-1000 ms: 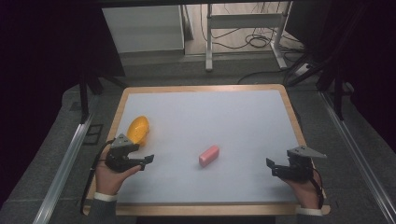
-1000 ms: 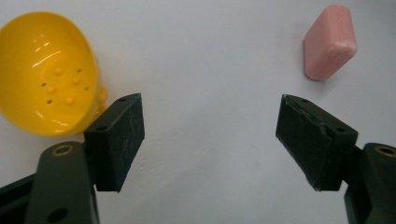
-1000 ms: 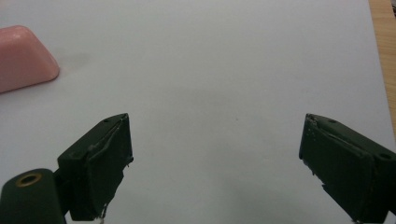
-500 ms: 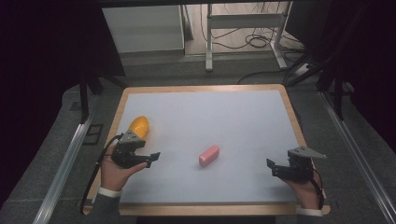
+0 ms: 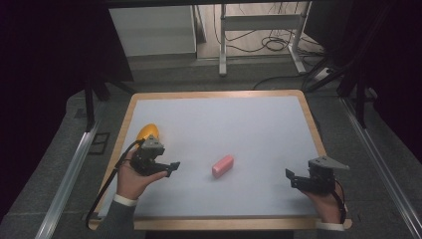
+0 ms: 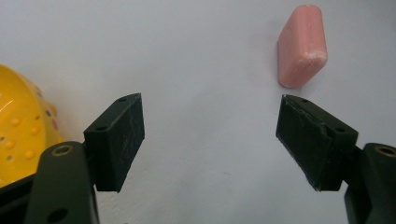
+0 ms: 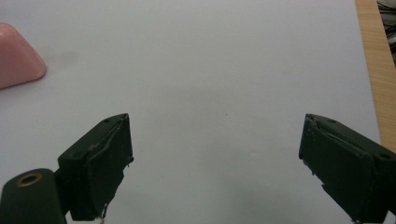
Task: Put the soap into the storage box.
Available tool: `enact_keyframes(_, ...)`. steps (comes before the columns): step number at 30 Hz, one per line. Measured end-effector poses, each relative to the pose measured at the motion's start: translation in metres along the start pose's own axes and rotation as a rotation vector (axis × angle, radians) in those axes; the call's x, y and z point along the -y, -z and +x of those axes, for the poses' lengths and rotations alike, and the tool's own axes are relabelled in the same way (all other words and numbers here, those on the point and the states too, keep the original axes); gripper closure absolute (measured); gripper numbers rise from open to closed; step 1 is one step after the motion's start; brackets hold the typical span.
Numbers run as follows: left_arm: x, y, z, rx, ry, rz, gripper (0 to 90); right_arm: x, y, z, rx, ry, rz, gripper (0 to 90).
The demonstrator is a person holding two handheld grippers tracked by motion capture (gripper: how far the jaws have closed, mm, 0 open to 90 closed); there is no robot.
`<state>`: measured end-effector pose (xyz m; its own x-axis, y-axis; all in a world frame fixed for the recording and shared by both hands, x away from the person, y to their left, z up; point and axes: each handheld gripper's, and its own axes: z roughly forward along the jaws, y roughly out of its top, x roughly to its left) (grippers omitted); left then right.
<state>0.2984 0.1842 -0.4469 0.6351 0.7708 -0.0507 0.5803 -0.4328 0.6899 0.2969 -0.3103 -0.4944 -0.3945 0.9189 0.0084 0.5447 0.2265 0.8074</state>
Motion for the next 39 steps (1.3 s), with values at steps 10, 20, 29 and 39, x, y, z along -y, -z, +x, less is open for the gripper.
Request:
enact_keyframes(10,-0.005,-0.013,-0.006,0.024,-0.007,0.03,24.0,0.0,0.0,0.0,0.002,-0.002,0.0,9.2)
enact_keyframes(20,-0.015,-0.023,-0.016,0.034,-0.041,0.039,24.4,0.0,-0.002,0.001,0.003,0.004,0.003,9.2)
enact_keyframes(29,-0.026,-0.032,-0.027,0.046,-0.071,0.051,24.6,0.0,-0.001,0.0,0.003,-0.001,0.004,9.2)
enact_keyframes(39,-0.034,-0.039,-0.039,0.053,-0.102,0.078,24.7,0.001,-0.003,0.0,0.008,0.0,0.01,9.2)
